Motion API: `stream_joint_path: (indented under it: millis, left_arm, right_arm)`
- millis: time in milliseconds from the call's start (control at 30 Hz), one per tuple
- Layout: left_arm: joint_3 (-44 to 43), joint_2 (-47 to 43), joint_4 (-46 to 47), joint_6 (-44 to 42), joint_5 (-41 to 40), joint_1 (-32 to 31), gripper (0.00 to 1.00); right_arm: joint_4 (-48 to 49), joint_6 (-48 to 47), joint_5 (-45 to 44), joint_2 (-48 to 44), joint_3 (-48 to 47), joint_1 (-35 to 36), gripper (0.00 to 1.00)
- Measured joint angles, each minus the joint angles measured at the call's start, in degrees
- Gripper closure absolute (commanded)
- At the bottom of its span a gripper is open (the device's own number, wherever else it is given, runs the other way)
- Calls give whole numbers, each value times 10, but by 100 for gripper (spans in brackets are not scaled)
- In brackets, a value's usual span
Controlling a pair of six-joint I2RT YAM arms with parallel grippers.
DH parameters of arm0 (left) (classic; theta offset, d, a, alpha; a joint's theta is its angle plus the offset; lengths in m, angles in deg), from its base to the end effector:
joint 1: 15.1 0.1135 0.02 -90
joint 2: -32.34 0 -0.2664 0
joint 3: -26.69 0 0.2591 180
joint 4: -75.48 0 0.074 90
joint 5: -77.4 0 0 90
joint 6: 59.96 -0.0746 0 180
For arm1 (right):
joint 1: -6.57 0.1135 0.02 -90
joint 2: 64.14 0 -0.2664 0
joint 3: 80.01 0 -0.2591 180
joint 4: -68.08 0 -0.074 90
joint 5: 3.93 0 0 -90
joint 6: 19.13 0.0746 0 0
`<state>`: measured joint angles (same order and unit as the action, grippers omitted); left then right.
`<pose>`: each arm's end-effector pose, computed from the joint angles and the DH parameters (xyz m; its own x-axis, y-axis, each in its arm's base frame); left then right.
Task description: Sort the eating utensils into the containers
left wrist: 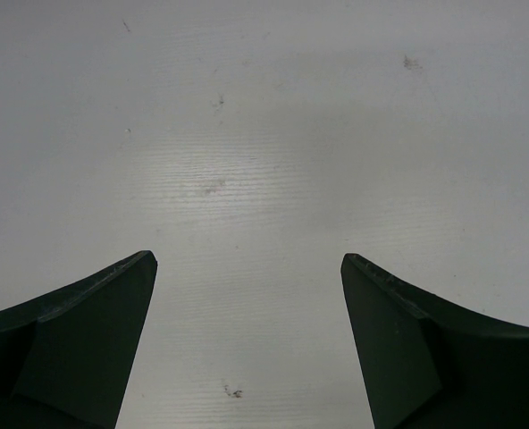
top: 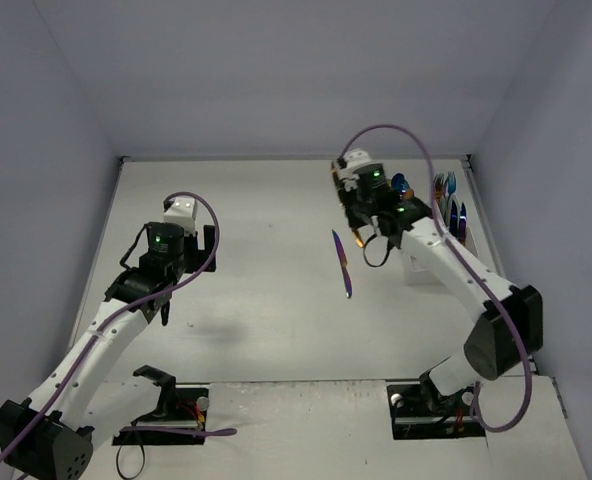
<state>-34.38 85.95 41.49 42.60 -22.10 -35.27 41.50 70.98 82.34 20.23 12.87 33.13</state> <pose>0.2398 -0.0750 0.2957 -0.4531 -0.0621 -0.8893 0.1055 0.9868 -0.1226 0.3496 0.1694 0.3311 -0.3621 -0.1789 -0.9148 -0.3923 0.9195 -0.0245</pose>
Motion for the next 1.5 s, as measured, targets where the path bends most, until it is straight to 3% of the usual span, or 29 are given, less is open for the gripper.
stream_joint_path:
  millis: [233, 500, 1000, 1267, 1500]
  left_arm:
    - [0, 0, 0, 0, -6, 0, 18]
    - [0, -3, 1, 0, -10, 0, 18]
    - [0, -4, 3, -1, -11, 0, 18]
    - [2, -5, 6, -2, -10, 0, 18]
    - [3, -5, 7, -2, -9, 0, 18]
  right_arm:
    - [109, -26, -47, -139, 95, -184, 100]
    - [219, -51, -40, -157, 193, -326, 100]
    - [318, -36, -36, -124, 324, -364, 99]
    - [320, -16, -40, -167, 367, -364, 59]
    - [278, 9, -34, -198, 323, -347, 46]
